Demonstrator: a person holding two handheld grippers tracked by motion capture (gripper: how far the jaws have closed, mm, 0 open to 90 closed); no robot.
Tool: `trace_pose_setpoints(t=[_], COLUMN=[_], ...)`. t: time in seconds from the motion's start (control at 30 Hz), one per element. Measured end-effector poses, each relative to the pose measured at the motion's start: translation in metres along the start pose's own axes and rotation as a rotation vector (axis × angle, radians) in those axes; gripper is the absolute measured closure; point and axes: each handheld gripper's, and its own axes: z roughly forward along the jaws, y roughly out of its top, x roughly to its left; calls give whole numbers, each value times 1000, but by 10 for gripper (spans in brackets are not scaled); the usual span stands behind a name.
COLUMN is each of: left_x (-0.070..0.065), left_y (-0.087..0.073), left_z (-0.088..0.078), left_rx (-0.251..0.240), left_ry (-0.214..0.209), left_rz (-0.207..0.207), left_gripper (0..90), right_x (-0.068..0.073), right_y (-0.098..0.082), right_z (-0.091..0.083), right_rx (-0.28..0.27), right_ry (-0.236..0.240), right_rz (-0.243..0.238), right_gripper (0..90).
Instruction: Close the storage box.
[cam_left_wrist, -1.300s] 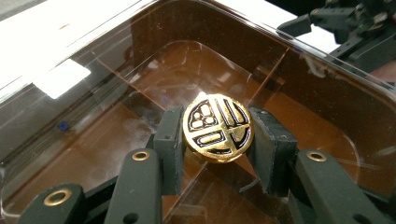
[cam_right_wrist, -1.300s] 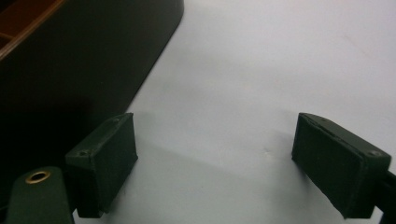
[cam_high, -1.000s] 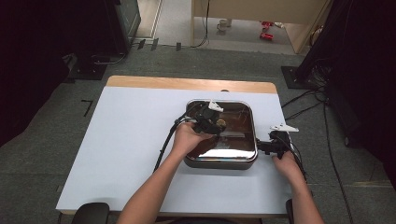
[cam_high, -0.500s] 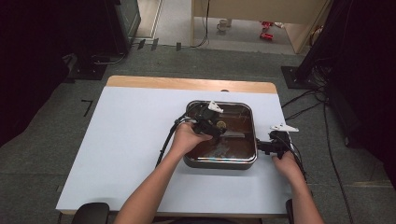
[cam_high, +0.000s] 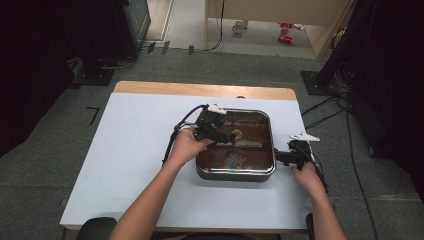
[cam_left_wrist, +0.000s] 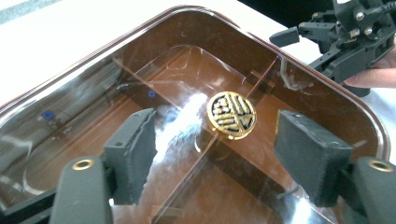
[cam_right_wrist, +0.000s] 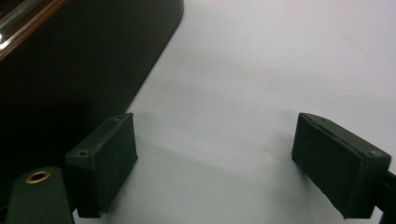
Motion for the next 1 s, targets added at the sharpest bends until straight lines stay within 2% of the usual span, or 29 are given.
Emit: trace_pose_setpoints(t=[0.23,0.4,0.77,0.87,0.93,1.0], left_x=[5,7,14,16,17,20], left_y=[-10,-18,-36,-45,-50,-60], left_z=[-22,-32,-57,-63,-66,-72], left_rx=[-7,-5,-35,-45,-44,-45], left_ry=[24,53,52,90,100,125], left_rz=[-19,-8,-16,-12,-11,-22], left_gripper=[271,267,265,264,263,254], right_x=[0,0,0,0,0,0], right_y=[0,0,0,0,0,0], right_z=[0,0,0,0,0,0], right_rx=[-2,-1,-1,0,1,1], right_ry=[0,0,0,0,0,0], right_rz=[-2,-4,-1,-1,-2,-2], right_gripper=[134,134,134,134,134,134])
